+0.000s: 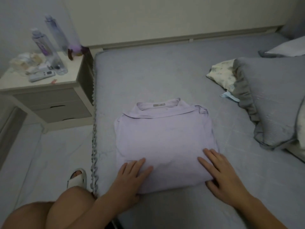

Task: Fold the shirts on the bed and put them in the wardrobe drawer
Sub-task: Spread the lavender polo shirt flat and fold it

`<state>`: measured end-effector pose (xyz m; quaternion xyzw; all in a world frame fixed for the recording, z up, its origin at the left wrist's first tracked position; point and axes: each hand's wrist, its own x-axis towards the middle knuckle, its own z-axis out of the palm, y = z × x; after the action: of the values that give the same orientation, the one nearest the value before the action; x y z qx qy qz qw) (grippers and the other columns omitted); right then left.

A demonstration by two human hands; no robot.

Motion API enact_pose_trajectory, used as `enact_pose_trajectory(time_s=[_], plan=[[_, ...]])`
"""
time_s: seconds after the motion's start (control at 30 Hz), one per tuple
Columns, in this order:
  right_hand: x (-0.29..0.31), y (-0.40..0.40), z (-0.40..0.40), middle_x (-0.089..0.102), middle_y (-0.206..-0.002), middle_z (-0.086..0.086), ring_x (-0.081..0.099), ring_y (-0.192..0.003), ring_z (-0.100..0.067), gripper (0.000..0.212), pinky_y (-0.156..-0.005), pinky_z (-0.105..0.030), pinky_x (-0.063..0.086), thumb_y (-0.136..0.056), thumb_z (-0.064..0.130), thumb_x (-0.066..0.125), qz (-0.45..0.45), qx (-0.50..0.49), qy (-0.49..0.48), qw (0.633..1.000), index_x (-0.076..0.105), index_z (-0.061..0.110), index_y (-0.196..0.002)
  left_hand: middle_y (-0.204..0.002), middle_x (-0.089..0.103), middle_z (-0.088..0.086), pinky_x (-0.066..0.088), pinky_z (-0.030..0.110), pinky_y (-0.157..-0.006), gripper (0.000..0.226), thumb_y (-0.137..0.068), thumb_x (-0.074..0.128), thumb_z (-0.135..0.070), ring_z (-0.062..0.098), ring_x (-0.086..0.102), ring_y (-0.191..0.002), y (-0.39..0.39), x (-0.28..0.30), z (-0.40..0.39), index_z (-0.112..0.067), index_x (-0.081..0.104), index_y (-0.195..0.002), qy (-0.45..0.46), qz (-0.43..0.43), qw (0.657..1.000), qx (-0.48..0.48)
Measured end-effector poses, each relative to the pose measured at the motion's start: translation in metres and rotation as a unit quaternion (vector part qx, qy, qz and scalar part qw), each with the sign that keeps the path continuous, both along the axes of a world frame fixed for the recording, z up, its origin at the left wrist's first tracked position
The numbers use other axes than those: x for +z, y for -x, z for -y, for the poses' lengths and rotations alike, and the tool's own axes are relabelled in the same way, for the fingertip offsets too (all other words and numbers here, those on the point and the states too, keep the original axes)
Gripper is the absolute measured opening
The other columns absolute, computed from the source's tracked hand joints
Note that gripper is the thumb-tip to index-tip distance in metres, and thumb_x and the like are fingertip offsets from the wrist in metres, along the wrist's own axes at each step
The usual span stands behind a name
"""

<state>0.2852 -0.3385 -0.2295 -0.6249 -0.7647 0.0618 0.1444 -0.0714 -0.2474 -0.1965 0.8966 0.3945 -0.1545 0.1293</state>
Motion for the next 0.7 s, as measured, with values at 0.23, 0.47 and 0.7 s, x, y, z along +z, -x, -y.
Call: enact_pose_trajectory(time_s=[0.23, 0.47, 0.7], plan=[[0.005, 0.007, 0.001, 0.072, -0.115, -0.003, 0.070, -0.104, -0.022, 0.040, -0.094, -0.029, 0.047, -0.096, 0.037, 0.045, -0.028, -0.032, -0.073, 0.996, 0.076, 0.014, -0.108, -0.102, 0.071, -0.002, 0.056, 0.021, -0.061, 0.059, -0.047, 0.084, -0.005, 0.017, 0.072, -0.087, 0.000, 0.003, 0.001, -0.023, 0.074, -0.102, -0.075, 0.160, 0.981, 0.084], [0.020, 0.022, 0.035, 0.075, -0.100, 0.005, 0.071, -0.087, -0.014, 0.046, -0.084, -0.025, 0.046, -0.101, 0.043, 0.040, -0.065, -0.006, -0.074, 0.995, 0.078, 0.017, -0.099, -0.120, 0.062, -0.011, 0.044, 0.027, -0.089, 0.028, -0.088, 0.052, -0.028, 0.011, 0.057, -0.115, 0.045, 0.007, 0.007, -0.032, 0.064, -0.114, -0.029, 0.087, 0.991, 0.098], [0.051, 0.037, 0.047, 0.071, -0.080, 0.011, 0.064, -0.069, -0.003, 0.035, -0.063, -0.018, 0.048, -0.085, -0.004, 0.066, -0.270, -0.130, 0.007, 0.954, 0.068, 0.031, -0.091, -0.065, 0.058, -0.019, 0.038, 0.014, -0.060, 0.012, -0.073, 0.064, -0.021, -0.008, 0.054, -0.063, 0.072, 0.063, -0.013, -0.028, 0.058, -0.081, 0.228, 0.152, 0.957, 0.099]])
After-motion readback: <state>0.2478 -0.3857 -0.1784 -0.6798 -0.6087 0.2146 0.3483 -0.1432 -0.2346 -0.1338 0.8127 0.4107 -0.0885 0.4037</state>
